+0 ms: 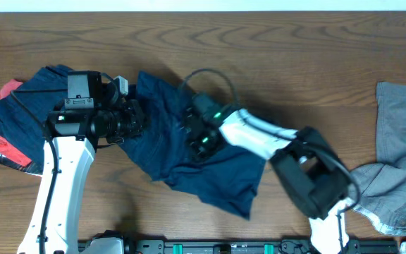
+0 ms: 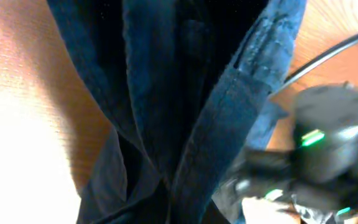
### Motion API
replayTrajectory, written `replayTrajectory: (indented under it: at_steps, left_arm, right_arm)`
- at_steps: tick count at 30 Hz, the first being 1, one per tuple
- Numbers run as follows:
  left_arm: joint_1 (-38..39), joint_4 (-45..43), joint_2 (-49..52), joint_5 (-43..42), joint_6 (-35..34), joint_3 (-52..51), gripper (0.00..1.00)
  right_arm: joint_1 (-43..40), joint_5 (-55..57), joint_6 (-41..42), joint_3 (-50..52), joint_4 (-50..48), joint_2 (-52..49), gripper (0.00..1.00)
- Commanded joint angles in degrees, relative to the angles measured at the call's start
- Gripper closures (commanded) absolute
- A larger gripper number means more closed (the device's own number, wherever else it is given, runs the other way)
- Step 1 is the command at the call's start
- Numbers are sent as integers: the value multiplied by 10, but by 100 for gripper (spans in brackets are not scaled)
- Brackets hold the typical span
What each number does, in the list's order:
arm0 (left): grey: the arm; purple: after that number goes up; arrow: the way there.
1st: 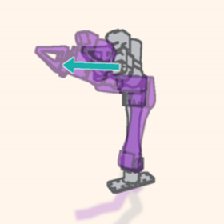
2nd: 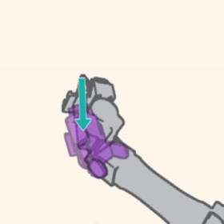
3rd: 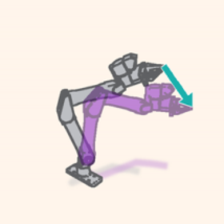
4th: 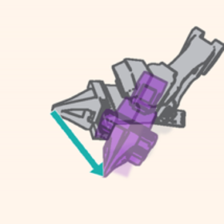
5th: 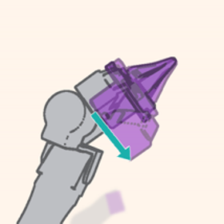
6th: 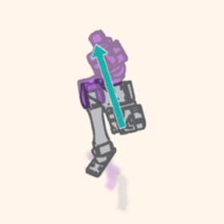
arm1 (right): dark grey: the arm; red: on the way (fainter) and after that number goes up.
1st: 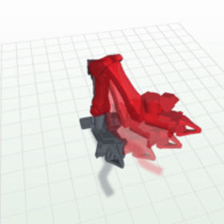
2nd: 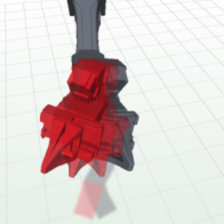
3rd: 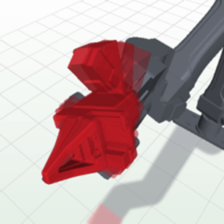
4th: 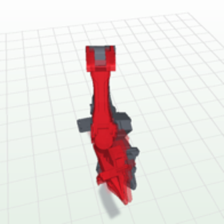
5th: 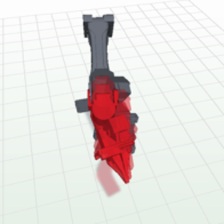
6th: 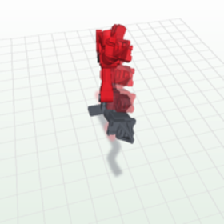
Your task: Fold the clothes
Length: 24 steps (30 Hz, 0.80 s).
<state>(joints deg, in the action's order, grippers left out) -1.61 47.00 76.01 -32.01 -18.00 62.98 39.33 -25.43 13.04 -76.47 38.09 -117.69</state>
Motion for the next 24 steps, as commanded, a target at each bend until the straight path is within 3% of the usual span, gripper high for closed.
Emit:
replayTrajectory:
  at_steps: [1,4,11,24]
  left_arm:
    - [-2,1,-9,-18,-2,11,94]
    - [-2,1,-9,-18,-2,11,94]
    - [-2,0,-9,-18,-2,11,94]
    - [-1,0,-9,-21,-6,11,94]
  right_arm:
    - [-70,101,-9,3,38,81,98]
    - [-125,118,-42,3,96,120,97]
    - [-194,151,-69,28,172,110,98]
    - [-199,121,-52,193,24,108,97]
